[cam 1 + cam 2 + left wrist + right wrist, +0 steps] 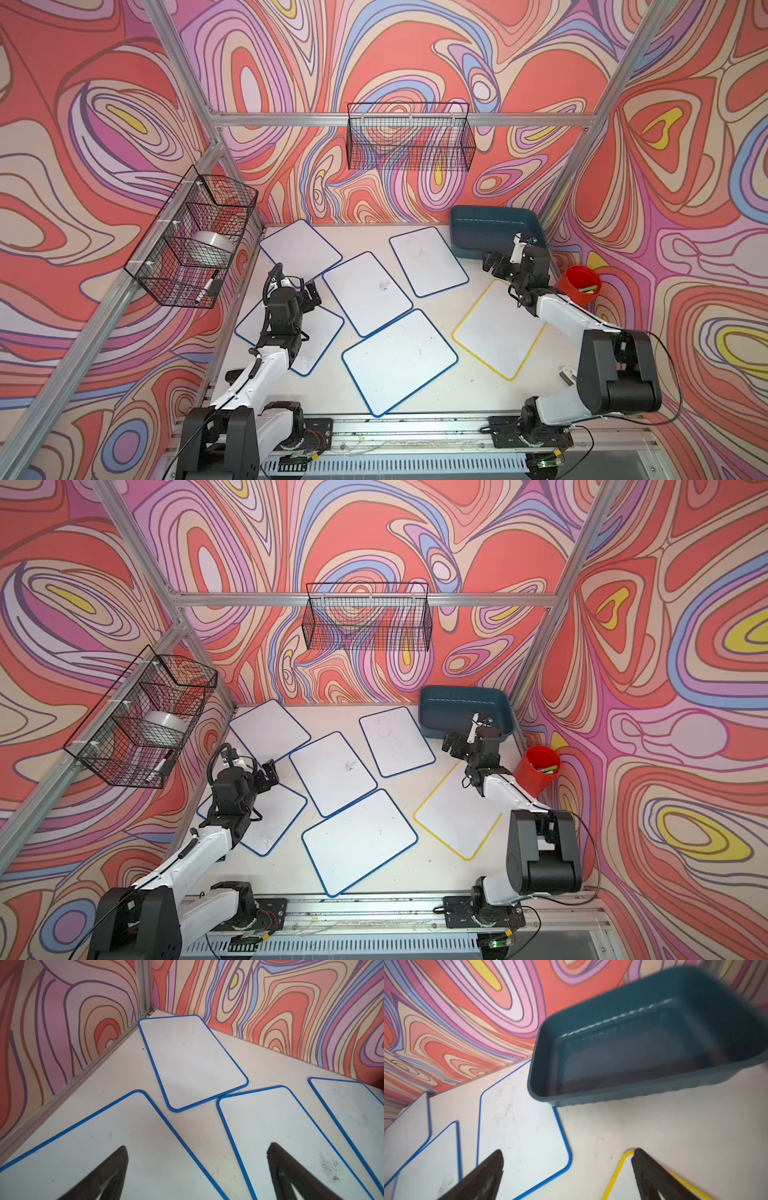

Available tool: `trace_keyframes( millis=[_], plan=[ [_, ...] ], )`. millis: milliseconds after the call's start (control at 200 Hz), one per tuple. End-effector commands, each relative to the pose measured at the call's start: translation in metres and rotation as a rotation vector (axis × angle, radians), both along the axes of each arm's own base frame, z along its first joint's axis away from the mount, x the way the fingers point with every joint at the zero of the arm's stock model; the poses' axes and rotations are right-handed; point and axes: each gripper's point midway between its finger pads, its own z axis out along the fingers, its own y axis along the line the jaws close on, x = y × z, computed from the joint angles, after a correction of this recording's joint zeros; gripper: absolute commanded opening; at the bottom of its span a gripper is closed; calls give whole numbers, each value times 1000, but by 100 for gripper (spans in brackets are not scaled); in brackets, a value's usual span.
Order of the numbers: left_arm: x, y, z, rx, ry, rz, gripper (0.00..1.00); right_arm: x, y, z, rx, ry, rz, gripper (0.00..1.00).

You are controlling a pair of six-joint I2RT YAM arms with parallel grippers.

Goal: Put the whiteboard into the storage box
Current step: Pick up the whiteboard at the center of the board.

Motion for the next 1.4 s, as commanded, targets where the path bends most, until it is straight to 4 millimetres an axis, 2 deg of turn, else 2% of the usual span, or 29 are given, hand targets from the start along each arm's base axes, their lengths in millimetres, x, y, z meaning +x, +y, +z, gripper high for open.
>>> trace_keyframes(
  millis=[0,215,351,506,606,731,902,972,1087,1397],
  plan=[
    [-16,-14,-12,-152,157,-14,100,-38,32,-55,201,278,72,98],
    [-40,-66,-32,-388,337,-210,100,-64,65,-65,303,391,177,99],
    [-51,-88,-49,-524,450,-266,98,-74,93,-70,316,422,235,99],
    [-54,-91,-70,-590,541,-220,97,-68,146,-79,226,467,340,96],
    [-50,-95,-76,-622,575,-217,98,-58,184,-80,192,482,417,95],
    [-41,-100,-76,-652,598,-226,97,-46,224,-92,139,514,478,92],
    [-24,-106,-69,-683,614,-250,96,-35,266,-109,100,570,551,90],
    [-17,-109,-68,-697,611,-263,92,-31,279,-116,59,590,573,90],
    [-6,-113,-69,-723,625,-265,92,-22,296,-122,27,604,613,89],
    [19,-121,-82,-739,660,-279,91,1,314,-137,32,631,619,89]
  ],
)
